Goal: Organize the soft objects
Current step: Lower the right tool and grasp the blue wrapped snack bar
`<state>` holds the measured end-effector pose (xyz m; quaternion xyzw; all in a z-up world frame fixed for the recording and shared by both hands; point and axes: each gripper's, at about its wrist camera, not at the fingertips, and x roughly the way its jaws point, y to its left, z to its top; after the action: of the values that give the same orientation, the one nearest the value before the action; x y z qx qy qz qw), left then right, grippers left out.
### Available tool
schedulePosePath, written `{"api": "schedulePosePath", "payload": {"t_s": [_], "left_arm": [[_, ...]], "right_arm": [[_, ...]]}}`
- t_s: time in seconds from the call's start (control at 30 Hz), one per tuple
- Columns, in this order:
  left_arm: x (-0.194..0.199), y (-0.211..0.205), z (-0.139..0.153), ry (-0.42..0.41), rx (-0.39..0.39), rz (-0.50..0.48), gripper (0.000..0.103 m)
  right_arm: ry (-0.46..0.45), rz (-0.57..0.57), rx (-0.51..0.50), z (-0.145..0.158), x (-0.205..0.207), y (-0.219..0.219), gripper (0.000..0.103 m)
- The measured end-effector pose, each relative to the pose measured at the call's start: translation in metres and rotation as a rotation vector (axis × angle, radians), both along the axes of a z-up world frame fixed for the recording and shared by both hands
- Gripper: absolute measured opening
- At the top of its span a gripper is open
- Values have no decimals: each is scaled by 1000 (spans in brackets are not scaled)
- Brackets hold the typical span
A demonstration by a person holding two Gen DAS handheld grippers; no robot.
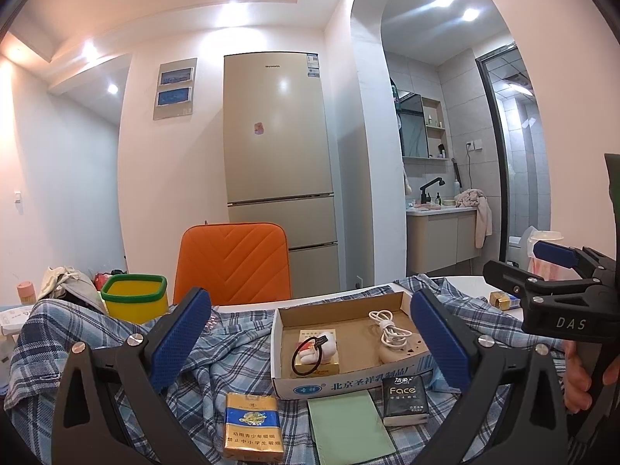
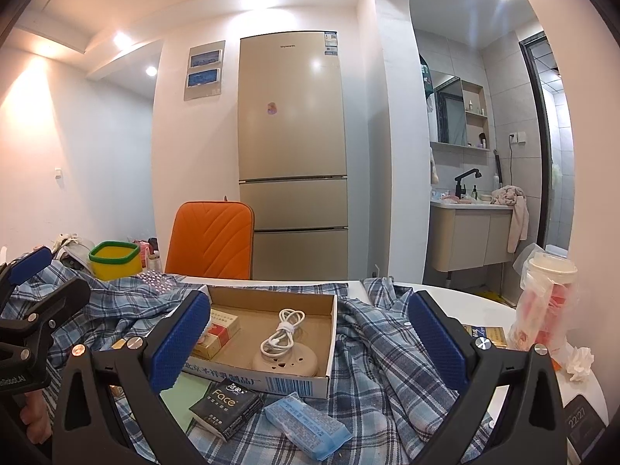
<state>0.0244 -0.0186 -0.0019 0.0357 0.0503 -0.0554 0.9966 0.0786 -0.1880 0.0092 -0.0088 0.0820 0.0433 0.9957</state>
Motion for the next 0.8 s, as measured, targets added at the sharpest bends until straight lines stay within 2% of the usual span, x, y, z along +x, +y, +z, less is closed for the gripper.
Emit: {"api": "schedulePosePath", "payload": {"t_s": [0.13, 0.3, 0.37, 0.47, 0.53, 0.63, 0.8], "left_arm": [[1, 0, 0, 2, -1, 4, 103], [8, 3, -1, 39, -13, -9, 103], [11, 6, -2, 55, -23, -5, 103], [14, 8, -3, 71, -34, -3, 103], [14, 8, -3, 73, -35, -3, 103], [14, 8, -3, 69, -32, -3, 103], [14, 8, -4, 68, -29, -4, 103]], "right_arm": [[12, -4, 4, -3, 2, -2, 103], [113, -4, -15, -7, 14, -2, 103], [174, -30, -26, -11, 22, -2, 103], [291, 1, -19, -19, 37, -4, 101], [403, 0, -29, -31, 51, -5, 94], [548, 35, -13, -48, 68, -7, 92], [669, 57, -36, -67, 79, -1, 86]]}}
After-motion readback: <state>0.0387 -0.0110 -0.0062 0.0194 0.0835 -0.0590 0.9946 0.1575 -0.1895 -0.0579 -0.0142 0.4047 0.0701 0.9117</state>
